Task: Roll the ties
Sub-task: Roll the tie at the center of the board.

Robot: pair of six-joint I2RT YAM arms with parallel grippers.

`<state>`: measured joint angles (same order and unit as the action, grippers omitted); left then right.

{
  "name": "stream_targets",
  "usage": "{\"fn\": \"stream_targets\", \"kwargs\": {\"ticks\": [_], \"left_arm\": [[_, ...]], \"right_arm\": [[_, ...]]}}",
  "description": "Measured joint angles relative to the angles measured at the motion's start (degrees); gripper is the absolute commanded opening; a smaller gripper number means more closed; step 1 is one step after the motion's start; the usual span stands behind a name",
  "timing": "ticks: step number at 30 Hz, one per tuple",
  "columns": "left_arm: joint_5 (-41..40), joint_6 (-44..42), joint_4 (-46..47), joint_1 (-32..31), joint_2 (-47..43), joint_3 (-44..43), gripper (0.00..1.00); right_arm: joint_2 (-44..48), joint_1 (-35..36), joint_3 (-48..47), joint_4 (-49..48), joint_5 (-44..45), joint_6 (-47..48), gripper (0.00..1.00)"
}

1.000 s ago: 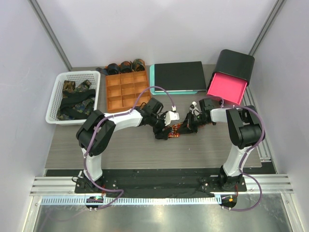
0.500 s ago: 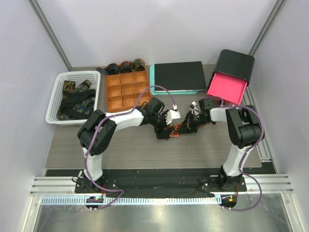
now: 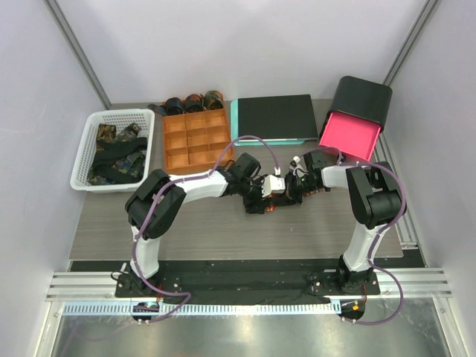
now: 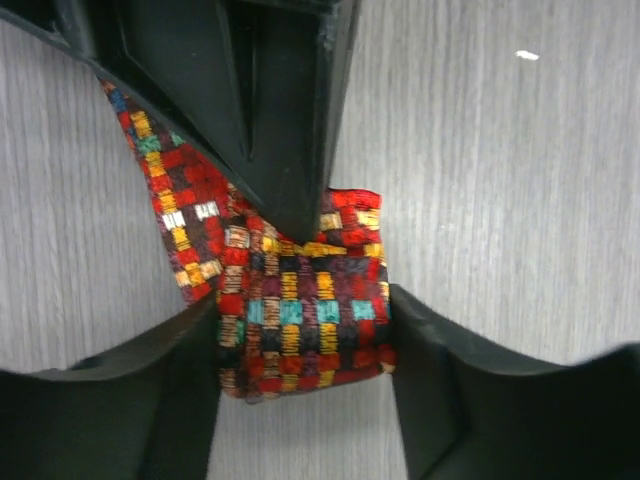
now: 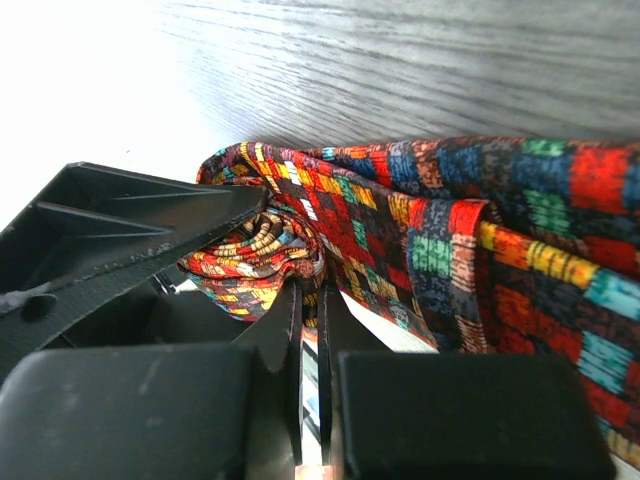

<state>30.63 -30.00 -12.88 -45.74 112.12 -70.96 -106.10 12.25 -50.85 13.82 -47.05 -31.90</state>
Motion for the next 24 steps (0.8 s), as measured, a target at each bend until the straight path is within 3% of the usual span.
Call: {"fn": "stream_targets", "kwargs": {"ticks": [3,7,9,12,24], "left_arm": [[-0.9,-1.62,0.2,0.11,0.46,-0.17,0.3],[-0.96,-2.95,-0.26,0.07,0.63,-0.37,0.18],[-0.74,-3.69,-0.37,0.04,0.63,-0.37,0.16],[-0.39,-4.7,-0.46,0.09,0.63,-0.37,0.14],[2.51,-8.52,-0.76,0.98,0.63,0.15,0.13]], "right_arm": [[0.0,0.04,0.0,0.11,-0.02,-0.09,0.01],[0.0,0.02,-0.22,0.57,-0.28,-0.13,0.19],[0.28,-0.04,-0.74,1.68,-0.26,0.33,0.26],[1.11,-0.79,-1.97,3.93,-0.07,1.66,0.28],[2.08,-3.96,-9.86,8.13,2.56,9.46,0.27]]}}
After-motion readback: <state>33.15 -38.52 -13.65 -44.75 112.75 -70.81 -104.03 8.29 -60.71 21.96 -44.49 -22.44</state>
